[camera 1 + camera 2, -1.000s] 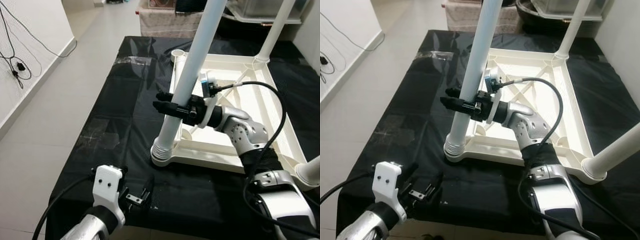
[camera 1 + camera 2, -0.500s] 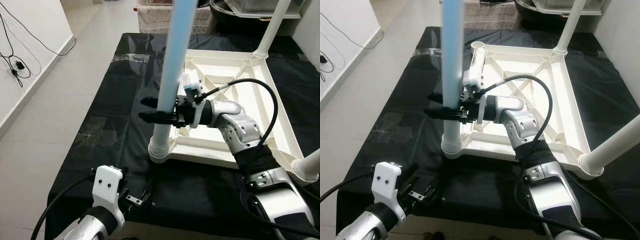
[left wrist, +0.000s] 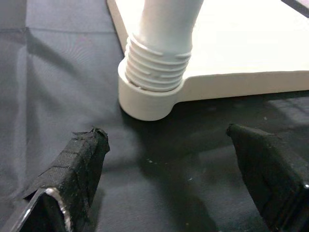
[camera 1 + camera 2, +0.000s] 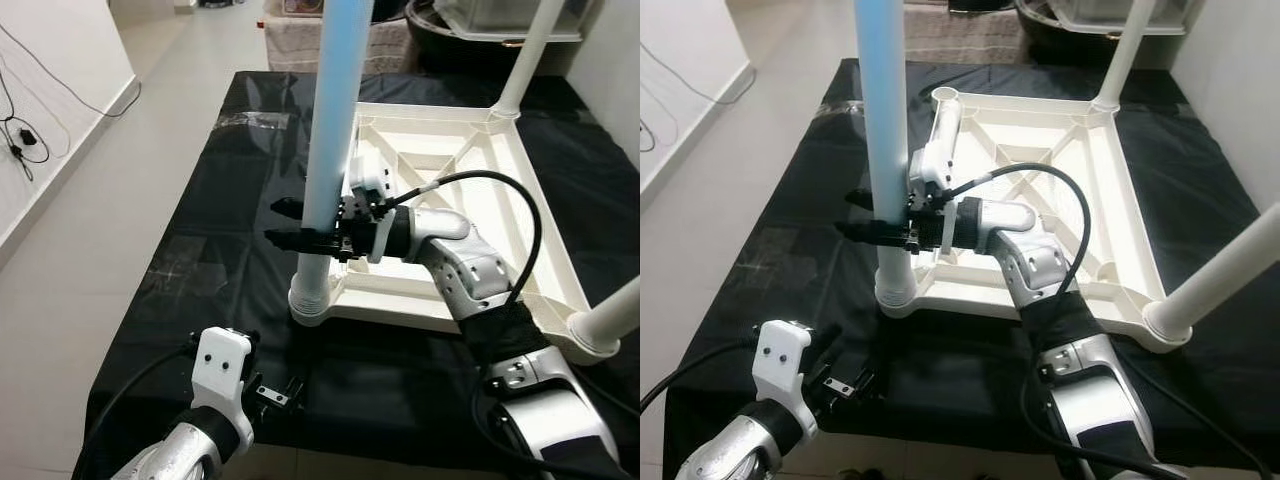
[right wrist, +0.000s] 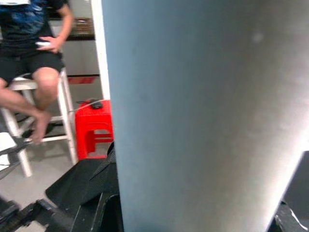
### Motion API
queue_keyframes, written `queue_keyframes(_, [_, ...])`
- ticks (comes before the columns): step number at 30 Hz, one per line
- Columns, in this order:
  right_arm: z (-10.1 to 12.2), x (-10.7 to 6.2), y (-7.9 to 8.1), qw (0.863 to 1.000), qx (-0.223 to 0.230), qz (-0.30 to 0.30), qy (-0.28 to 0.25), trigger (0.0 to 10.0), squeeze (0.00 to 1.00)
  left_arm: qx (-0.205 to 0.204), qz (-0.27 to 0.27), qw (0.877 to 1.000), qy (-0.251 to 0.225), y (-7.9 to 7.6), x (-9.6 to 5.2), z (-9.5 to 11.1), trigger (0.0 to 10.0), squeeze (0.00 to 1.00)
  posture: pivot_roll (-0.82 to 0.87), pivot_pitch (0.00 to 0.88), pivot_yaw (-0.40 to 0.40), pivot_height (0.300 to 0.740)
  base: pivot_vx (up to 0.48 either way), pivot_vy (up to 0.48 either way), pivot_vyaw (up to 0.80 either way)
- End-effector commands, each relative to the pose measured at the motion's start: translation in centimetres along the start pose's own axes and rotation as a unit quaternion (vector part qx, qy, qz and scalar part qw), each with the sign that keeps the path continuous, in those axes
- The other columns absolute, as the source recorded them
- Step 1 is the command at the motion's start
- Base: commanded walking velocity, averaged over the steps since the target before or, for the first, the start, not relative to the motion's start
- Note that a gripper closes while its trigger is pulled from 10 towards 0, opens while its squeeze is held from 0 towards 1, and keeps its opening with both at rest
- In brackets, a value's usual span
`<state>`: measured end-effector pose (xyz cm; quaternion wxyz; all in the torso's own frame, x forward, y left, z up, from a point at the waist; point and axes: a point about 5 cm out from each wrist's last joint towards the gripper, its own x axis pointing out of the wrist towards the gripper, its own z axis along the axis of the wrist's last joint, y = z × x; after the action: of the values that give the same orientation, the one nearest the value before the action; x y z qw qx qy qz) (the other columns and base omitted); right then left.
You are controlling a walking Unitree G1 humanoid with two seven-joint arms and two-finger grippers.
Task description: Building children table
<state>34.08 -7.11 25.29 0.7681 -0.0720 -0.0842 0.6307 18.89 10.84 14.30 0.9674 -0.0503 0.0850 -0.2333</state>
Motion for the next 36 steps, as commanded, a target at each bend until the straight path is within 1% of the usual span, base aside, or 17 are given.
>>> queue_keyframes(1, [-3.6,-0.7,0.0,0.996,0.028,-0.043,0.078,0.0,0.0,0.0,0.006,1.0,0.009,0.1,0.0,-0.5,10.0,0.0,0.14,0.171,-0.017,0.74,0.0,0.0,0.0])
queue_keyframes(12, [-4.9,-0.8,-0.2,0.975,0.064,-0.182,0.11,0.0,0.0,0.001,0.006,1.0,0.005,0.1,0.3,-0.5,10.0,0.0,0.13,0.165,-0.018,0.74,0.0,0.0,0.0])
queue_keyframes(14, [-5.5,-0.9,-0.1,0.963,0.081,-0.222,0.129,0.0,0.0,0.001,0.006,1.0,0.005,0.2,0.3,-0.6,10.0,0.0,0.12,0.164,-0.018,0.74,0.0,0.0,0.0])
queue_keyframes(15, [-6.1,-1.0,-0.2,0.943,0.108,-0.282,0.14,0.0,0.0,0.002,0.006,1.0,0.005,0.2,0.4,-0.6,10.0,0.0,0.12,0.163,-0.019,0.74,0.0,0.0,0.0])
queue_keyframes(17, [-6.1,-1.0,-0.2,0.943,0.108,-0.282,0.14,0.0,0.0,0.002,0.006,1.0,0.005,0.2,0.4,-0.6,10.0,0.0,0.12,0.163,-0.019,0.74,0.0,0.0,0.0])
queue_keyframes(18, [-6.5,-1.1,-0.3,0.917,0.136,-0.349,0.135,0.0,0.0,0.003,0.006,1.0,0.004,0.3,0.5,-0.6,10.0,0.0,0.11,0.16,-0.02,0.74,0.0,0.0,0.0])
queue_keyframes(19, [-6.5,-1.1,-0.3,0.917,0.136,-0.349,0.135,0.0,0.0,0.003,0.006,1.0,0.004,0.3,0.5,-0.6,10.0,0.0,0.11,0.16,-0.02,0.74,0.0,0.0,0.0])
queue_keyframes(20, [-6.8,-1.4,-0.2,0.884,0.148,-0.425,0.127,0.0,0.0,0.005,0.007,1.0,0.004,0.4,0.7,-0.6,10.0,0.0,0.12,0.158,-0.02,0.74,0.0,0.0,0.0])
queue_keyframes(21, [-6.8,-1.4,-0.2,0.884,0.148,-0.425,0.127,0.0,0.0,0.005,0.007,1.0,0.004,0.4,0.7,-0.6,10.0,0.0,0.12,0.158,-0.02,0.74,0.0,0.0,0.0])
queue_keyframes(22, [-7.1,-1.7,0.3,0.85,0.151,-0.489,0.12,0.0,0.0,0.006,0.008,1.0,0.003,0.5,0.8,-0.6,10.0,0.0,0.11,0.153,-0.016,0.74,0.0,0.0,0.0])
queue_keyframes(23, [-7.1,-1.7,0.3,0.85,0.151,-0.489,0.12,0.0,0.0,0.006,0.008,1.0,0.003,0.5,0.8,-0.6,10.0,0.0,0.11,0.153,-0.016,0.74,0.0,0.0,0.0])
queue_keyframes(24, [-7.0,-2.6,1.6,0.771,0.123,-0.616,0.102,0.0,0.0,0.01,0.009,1.0,-0.001,0.8,1.2,-0.5,10.0,0.0,0.11,0.142,-0.006,0.74,0.0,0.0,0.0])
queue_keyframes(25, [-6.9,-2.9,2.1,0.743,0.12,-0.651,0.096,0.0,0.0,0.011,0.009,1.0,-0.002,0.8,1.3,-0.5,10.0,0.0,0.11,0.142,-0.006,0.74,0.0,0.0,0.0])
queue_keyframes(26, [-6.9,-2.9,2.1,0.743,0.12,-0.651,0.096,0.0,0.0,0.011,0.009,1.0,-0.002,0.8,1.3,-0.5,10.0,0.0,0.11,0.142,-0.006,0.74,0.0,0.0,0.0])
queue_keyframes(28, [-6.7,-2.9,2.9,0.713,0.111,-0.687,0.083,0.0,0.0,0.013,0.01,1.0,-0.005,1.0,1.6,-0.4,10.0,0.0,0.11,0.135,-0.007,0.74,0.0,0.0,0.0])
queue_keyframes(31, [-6.3,-2.1,3.7,0.697,0.103,-0.706,0.076,0.0,0.0,0.017,0.012,1.0,-0.01,1.2,1.9,-0.2,10.0,0.0,0.11,0.127,-0.008,0.74,0.0,0.0,0.0])
queue_keyframes(36, [-5.3,-0.4,4.6,0.701,0.087,-0.705,0.071,0.0,0.0,0.022,0.018,1.0,-0.014,1.7,2.1,-0.1,10.0,0.0,0.11,0.12,-0.009,0.74,0.0,0.0,0.0])
